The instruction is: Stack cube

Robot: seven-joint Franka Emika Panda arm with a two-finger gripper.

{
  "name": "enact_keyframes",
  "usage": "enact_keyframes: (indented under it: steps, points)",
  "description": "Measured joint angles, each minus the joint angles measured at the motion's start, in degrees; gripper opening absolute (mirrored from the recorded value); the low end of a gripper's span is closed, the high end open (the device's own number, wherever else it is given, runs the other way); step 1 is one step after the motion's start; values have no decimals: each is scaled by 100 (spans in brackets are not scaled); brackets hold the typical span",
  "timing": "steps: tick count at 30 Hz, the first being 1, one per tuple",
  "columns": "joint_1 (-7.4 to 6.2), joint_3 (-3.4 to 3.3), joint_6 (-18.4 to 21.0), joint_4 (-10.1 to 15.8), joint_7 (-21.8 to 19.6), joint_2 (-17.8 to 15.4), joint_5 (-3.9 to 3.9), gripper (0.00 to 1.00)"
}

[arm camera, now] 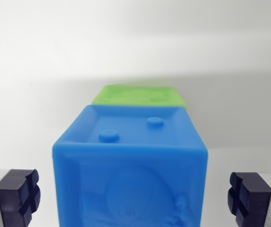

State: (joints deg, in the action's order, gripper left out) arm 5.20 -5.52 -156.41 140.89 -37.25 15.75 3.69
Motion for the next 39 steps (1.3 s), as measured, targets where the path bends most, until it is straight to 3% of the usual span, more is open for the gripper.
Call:
enact_keyframes:
  steps: [23, 39]
  points:
    - [-19, -64, 1128, 13, -197, -1169, -285, 100]
    - [-17, -66, 2186, -248, -292, -1974, -407, 100]
